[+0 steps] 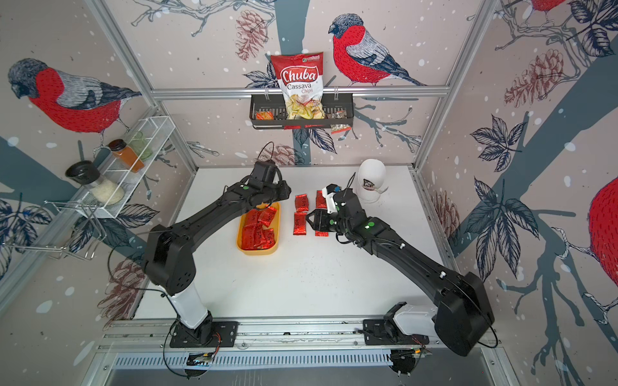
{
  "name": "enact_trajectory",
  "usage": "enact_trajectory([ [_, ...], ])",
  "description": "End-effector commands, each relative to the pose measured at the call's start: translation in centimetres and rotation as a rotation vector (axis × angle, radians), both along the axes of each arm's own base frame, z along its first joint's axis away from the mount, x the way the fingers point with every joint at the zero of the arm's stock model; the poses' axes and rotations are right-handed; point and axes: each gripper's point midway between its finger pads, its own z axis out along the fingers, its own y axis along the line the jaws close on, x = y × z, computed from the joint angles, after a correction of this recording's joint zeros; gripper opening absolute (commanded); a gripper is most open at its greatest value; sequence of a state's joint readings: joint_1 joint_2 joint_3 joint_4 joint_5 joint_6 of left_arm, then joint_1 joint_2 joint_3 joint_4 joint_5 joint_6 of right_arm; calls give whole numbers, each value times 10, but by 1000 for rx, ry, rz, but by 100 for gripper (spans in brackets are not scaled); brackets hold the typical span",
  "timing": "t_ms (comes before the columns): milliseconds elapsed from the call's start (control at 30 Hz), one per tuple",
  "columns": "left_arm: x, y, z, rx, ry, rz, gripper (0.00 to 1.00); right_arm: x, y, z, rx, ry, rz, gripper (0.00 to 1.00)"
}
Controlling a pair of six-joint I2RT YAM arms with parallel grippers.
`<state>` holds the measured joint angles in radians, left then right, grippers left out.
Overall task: Take the tea bags out of the storage box
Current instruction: Pick up the tea bag from the storage box.
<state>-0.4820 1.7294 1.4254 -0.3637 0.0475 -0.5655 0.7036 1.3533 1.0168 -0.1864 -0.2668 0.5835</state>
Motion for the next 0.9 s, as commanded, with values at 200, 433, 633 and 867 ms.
enact_trajectory([
  [200, -38, 126, -7, -45, 14, 204, 40, 31, 108, -15, 73, 61, 133, 47],
  [433, -68, 182, 12, -97, -36, 331, 42, 84, 165, -51, 82, 145, 103, 44],
  [633, -88, 185, 21, -112, -68, 333, 43, 109, 203, -88, 88, 215, 89, 43],
  [867, -98, 181, 18, -131, -70, 309, 43, 115, 226, -115, 71, 251, 90, 43],
])
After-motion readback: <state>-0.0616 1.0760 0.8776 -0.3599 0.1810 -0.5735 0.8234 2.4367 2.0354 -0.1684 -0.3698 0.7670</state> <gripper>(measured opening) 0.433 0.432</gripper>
